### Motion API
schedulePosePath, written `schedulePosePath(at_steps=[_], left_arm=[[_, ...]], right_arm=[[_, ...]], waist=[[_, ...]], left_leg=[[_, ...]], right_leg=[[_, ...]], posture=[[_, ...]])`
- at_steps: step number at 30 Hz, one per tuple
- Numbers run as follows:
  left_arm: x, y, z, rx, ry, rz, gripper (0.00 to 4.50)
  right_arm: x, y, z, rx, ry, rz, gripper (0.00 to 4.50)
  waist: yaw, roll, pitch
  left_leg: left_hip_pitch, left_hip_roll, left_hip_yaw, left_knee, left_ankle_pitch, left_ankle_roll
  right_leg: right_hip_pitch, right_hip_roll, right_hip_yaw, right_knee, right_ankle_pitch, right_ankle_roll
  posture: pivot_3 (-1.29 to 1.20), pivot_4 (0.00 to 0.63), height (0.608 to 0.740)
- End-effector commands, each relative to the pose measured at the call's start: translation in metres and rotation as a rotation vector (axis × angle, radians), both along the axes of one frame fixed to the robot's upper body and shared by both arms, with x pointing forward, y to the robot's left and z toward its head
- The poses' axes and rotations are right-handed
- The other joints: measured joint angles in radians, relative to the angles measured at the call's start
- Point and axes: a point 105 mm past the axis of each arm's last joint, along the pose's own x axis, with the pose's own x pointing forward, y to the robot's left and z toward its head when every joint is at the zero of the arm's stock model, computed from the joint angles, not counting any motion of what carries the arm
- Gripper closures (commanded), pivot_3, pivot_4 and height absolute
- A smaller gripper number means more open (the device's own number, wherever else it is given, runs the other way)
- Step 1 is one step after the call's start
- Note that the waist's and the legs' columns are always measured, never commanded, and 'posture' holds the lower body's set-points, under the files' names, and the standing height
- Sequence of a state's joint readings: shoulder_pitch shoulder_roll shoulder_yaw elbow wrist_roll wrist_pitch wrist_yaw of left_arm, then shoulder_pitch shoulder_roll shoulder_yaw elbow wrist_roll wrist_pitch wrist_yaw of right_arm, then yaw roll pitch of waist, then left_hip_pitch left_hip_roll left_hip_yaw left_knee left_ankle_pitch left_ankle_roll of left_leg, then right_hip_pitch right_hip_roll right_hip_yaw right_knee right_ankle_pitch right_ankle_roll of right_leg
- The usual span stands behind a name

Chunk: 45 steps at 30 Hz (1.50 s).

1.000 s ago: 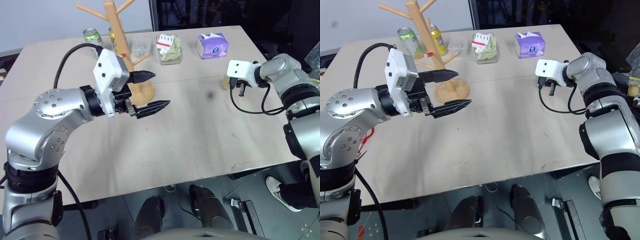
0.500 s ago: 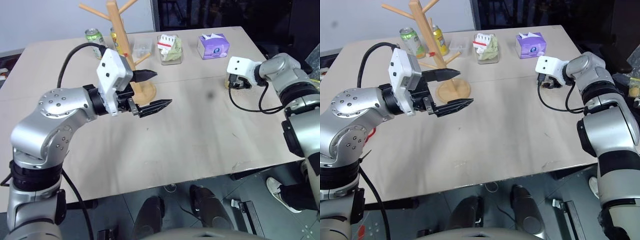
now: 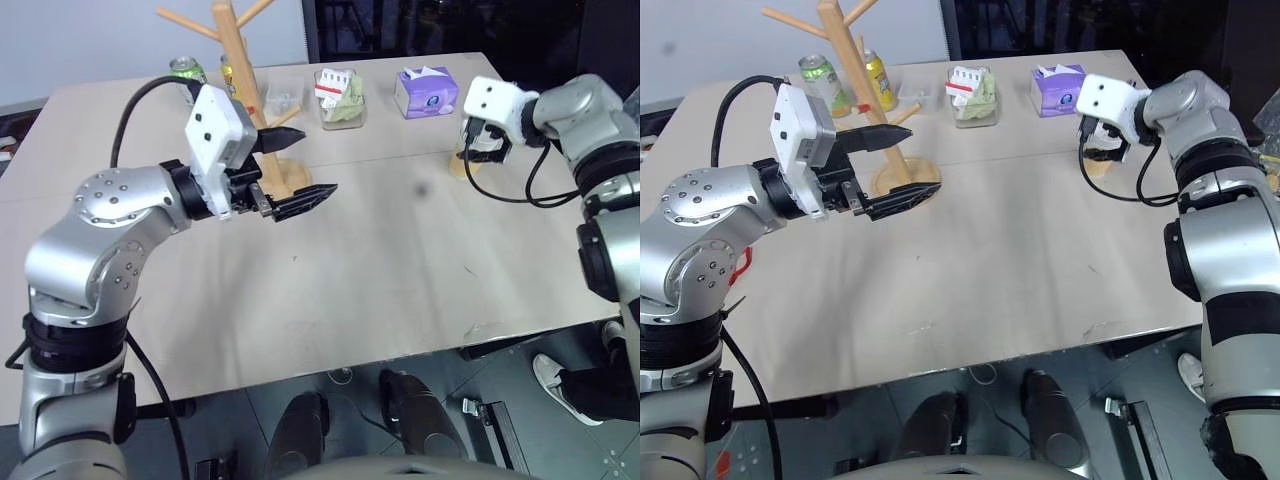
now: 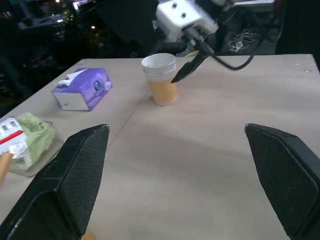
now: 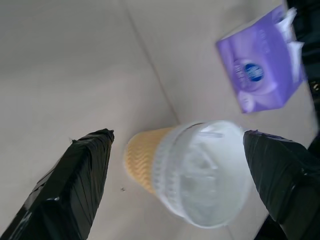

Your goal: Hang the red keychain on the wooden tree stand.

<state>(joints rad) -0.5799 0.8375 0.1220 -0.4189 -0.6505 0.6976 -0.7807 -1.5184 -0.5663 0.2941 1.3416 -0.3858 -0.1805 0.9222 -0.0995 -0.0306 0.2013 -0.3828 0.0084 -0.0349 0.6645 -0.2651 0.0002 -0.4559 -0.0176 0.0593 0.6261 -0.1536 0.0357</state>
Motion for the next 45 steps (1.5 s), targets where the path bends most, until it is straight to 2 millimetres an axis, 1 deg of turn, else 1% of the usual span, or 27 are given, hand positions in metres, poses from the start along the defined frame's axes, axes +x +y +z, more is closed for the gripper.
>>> schedulePosePath(at_steps=[1, 2, 3, 6, 7, 8, 9, 10, 11, 12, 15, 16, 18, 20, 22, 25, 28, 31, 37, 38, 39, 41, 44, 45], left_arm=[[-0.004, 0.038, 0.005, -0.002, 0.012, 0.167, 0.00], [-0.007, 0.050, 0.003, -0.017, 0.036, 0.220, 0.00], [-0.012, 0.064, -0.002, -0.033, 0.061, 0.283, 0.00], [-0.028, 0.097, -0.018, -0.068, 0.129, 0.435, 0.00], [-0.034, 0.111, -0.024, -0.095, 0.159, 0.493, 0.00], [-0.038, 0.132, -0.031, -0.127, 0.179, 0.583, 0.00], [-0.042, 0.155, -0.040, -0.150, 0.204, 0.684, 0.00], [-0.047, 0.175, -0.049, -0.157, 0.218, 0.769, 0.00], [-0.051, 0.190, -0.056, -0.152, 0.225, 0.831, 0.00], [-0.055, 0.208, -0.064, -0.140, 0.224, 0.909, 0.00], [-0.063, 0.243, -0.078, -0.149, 0.232, 1.031, 0.00], [-0.063, 0.248, -0.082, -0.166, 0.239, 1.041, 0.00], [-0.061, 0.256, -0.089, -0.196, 0.255, 1.067, 0.00], [-0.055, 0.259, -0.106, -0.183, 0.296, 1.057, 0.00], [-0.050, 0.261, -0.116, -0.182, 0.318, 1.047, 0.00], [-0.041, 0.264, -0.124, -0.194, 0.339, 1.030, 0.00], [-0.031, 0.261, -0.134, -0.181, 0.375, 0.984, 0.00], [-0.023, 0.258, -0.144, -0.152, 0.403, 0.961, 0.00], [-0.022, 0.261, -0.161, -0.102, 0.452, 0.967, 0.00], [-0.022, 0.261, -0.161, -0.110, 0.453, 0.969, 0.55], [-0.022, 0.261, -0.160, -0.123, 0.451, 0.966, 0.78], [-0.021, 0.260, -0.159, -0.141, 0.448, 0.961, 1.64], [-0.022, 0.261, -0.163, -0.135, 0.461, 0.965, 3.13], [-0.022, 0.261, -0.164, -0.132, 0.465, 0.968, 3.56]], right_arm=[[-0.011, 0.028, 0.052, 0.135, -0.129, 0.158, 0.05], [-0.015, 0.038, 0.052, 0.191, -0.109, 0.211, 0.05], [-0.020, 0.050, 0.047, 0.249, -0.072, 0.279, 0.05], [-0.045, 0.083, 0.024, 0.391, 0.039, 0.439, 0.05], [-0.059, 0.096, 0.010, 0.431, 0.079, 0.489, 0.05], [-0.077, 0.111, -0.004, 0.485, 0.130, 0.545, 0.05], [-0.097, 0.127, -0.015, 0.557, 0.186, 0.599, 0.05], [-0.111, 0.139, -0.021, 0.622, 0.229, 0.628, 0.05], [-0.121, 0.147, -0.023, 0.663, 0.252, 0.644, 0.05], [-0.132, 0.158, -0.022, 0.700, 0.271, 0.684, 0.05], [-0.158, 0.181, -0.010, 0.799, 0.318, 0.788, 0.05], [-0.164, 0.185, -0.007, 0.815, 0.332, 0.817, 0.05], [-0.174, 0.191, -0.005, 0.815, 0.364, 0.864, 0.05], [-0.182, 0.195, -0.006, 0.801, 0.393, 0.893, 0.05], [-0.187, 0.197, -0.006, 0.794, 0.408, 0.904, 0.05], [-0.192, 0.198, -0.007, 0.793, 0.420, 0.900, 0.05], [-0.194, 0.196, -0.012, 0.796, 0.435, 0.875, 0.05], [-0.193, 0.193, -0.017, 0.791, 0.442, 0.830, 0.05], [-0.187, 0.185, -0.020, 0.788, 0.433, 0.768, 0.05], [-0.186, 0.183, -0.018, 0.791, 0.428, 0.759, 0.00], [-0.184, 0.182, -0.017, 0.795, 0.424, 0.750, 0.00], [-0.181, 0.181, -0.016, 0.805, 0.419, 0.735, 0.00], [-0.180, 0.180, -0.015, 0.805, 0.411, 0.726, 0.00], [-0.180, 0.180, -0.015, 0.805, 0.409, 0.726, 0.00]], waist=[[-0.003, 0.001, 0.000], [-0.007, 0.001, 0.000], [-0.011, 0.001, 0.000], [-0.015, -0.002, -0.002], [-0.011, -0.002, -0.002], [0.005, -0.001, -0.002], [0.007, 0.000, -0.001], [0.018, 0.002, 0.000], [0.022, 0.004, 0.001], [0.026, 0.006, 0.002], [0.036, 0.005, 0.002], [0.038, 0.004, 0.001], [0.048, 0.002, -0.001], [0.058, -0.001, -0.002], [0.061, -0.002, -0.003], [0.059, -0.002, -0.003], [0.058, -0.003, -0.003], [0.057, -0.003, -0.003], [0.056, -0.003, -0.003], [0.055, -0.003, -0.003], [0.055, -0.002, -0.003], [0.056, -0.002, -0.003], [0.056, -0.002, -0.003], [0.057, -0.002, -0.003]], left_leg=[[0.000, 0.000, 0.000, 0.000, 0.000, 0.000], [0.001, 0.001, 0.000, -0.001, 0.000, 0.000], [0.001, 0.001, 0.000, -0.001, 0.000, 0.000], [0.002, 0.002, -0.001, -0.003, 0.000, 0.000], [0.003, 0.003, -0.002, -0.003, 0.000, 0.000], [0.002, 0.003, -0.004, -0.003, 0.000, 0.000], [0.000, 0.003, -0.006, -0.003, 0.000, 0.000], [0.000, 0.003, -0.006, -0.002, 0.000, 0.000], [-0.003, 0.002, -0.007, -0.001, 0.000, 0.000], [-0.002, 0.002, -0.007, 0.000, 0.000, 0.000], [-0.001, 0.002, -0.006, 0.003, 0.000, 0.000], [0.000, 0.002, -0.007, 0.004, 0.000, 0.000], [0.001, 0.002, -0.008, 0.004, 0.000, 0.000], [0.002, 0.002, -0.011, 0.005, 0.000, 0.000], [0.002, 0.002, -0.012, 0.004, 0.000, 0.000], [0.001, 0.002, -0.012, 0.004, 0.000, -0.001], [0.001, 0.002, -0.013, 0.004, 0.000, -0.001], [0.001, 0.002, -0.013, 0.004, 0.000, -0.001], [0.001, 0.002, -0.013, 0.003, 0.000, -0.001], [0.001, 0.002, -0.013, 0.003, 0.000, -0.001], [0.001, 0.003, -0.013, 0.003, 0.000, -0.001], [0.001, 0.003, -0.013, 0.003, 0.000, -0.001], [0.001, 0.003, -0.013, 0.003, 0.000, -0.001], [0.001, 0.002, -0.013, 0.003, 0.000, -0.001]], right_leg=[[0.000, 0.000, 0.000, 0.000, 0.000, 0.000], [0.000, 0.000, 0.000, 0.000, 0.000, 0.000], [0.000, 0.001, 0.000, 0.000, 0.000, 0.000], [0.001, 0.002, -0.001, 0.000, 0.000, 0.000], [0.001, 0.001, -0.002, 0.000, 0.000, 0.000], [0.001, 0.001, -0.003, 0.001, 0.000, 0.000], [0.001, 0.001, -0.006, 0.001, 0.000, 0.000], [0.000, 0.001, -0.006, 0.001, 0.000, 0.000], [-0.001, 0.000, -0.007, 0.000, 0.000, 0.000], [-0.001, 0.000, -0.007, 0.002, 0.000, -0.001], [0.000, 0.000, -0.008, 0.002, -0.003, 0.002], [0.002, 0.000, -0.009, 0.002, -0.005, -0.001], [0.004, 0.000, -0.010, 0.002, -0.005, -0.002], [0.007, 0.000, -0.014, 0.000, -0.005, -0.002], [0.008, -0.001, -0.014, 0.000, -0.005, -0.002], [0.007, -0.001, -0.015, 0.000, -0.005, -0.002], [0.007, -0.001, -0.016, 0.000, -0.005, -0.002], [0.007, -0.001, -0.016, 0.000, -0.005, -0.002], [0.007, -0.001, -0.016, 0.000, -0.005, -0.002], [0.007, -0.001, -0.016, 0.000, -0.005, -0.002], [0.007, -0.001, -0.016, 0.000, -0.005, -0.002], [0.007, -0.001, -0.016, 0.000, -0.005, -0.002], [0.007, -0.001, -0.016, 0.000, -0.005, -0.002], [0.007, -0.001, -0.016, 0.000, -0.005, -0.002]], posture=[[0.00, 0.150, 0.740], [0.00, 0.150, 0.740], [0.00, 0.150, 0.740], [0.00, 0.150, 0.740], [0.00, 0.150, 0.740], [0.00, 0.150, 0.740], [0.00, 0.150, 0.740], [0.00, 0.150, 0.740], [0.00, 0.150, 0.740], [0.00, 0.150, 0.740], [0.00, 0.150, 0.740], [0.00, 0.150, 0.740], [0.00, 0.150, 0.740], [0.00, 0.150, 0.740], [0.00, 0.150, 0.740], [0.00, 0.150, 0.740], [0.00, 0.150, 0.740], [0.00, 0.150, 0.740], [0.00, 0.150, 0.740], [0.00, 0.150, 0.740], [0.00, 0.150, 0.740], [0.00, 0.150, 0.740], [0.00, 0.150, 0.740], [0.00, 0.150, 0.740]])
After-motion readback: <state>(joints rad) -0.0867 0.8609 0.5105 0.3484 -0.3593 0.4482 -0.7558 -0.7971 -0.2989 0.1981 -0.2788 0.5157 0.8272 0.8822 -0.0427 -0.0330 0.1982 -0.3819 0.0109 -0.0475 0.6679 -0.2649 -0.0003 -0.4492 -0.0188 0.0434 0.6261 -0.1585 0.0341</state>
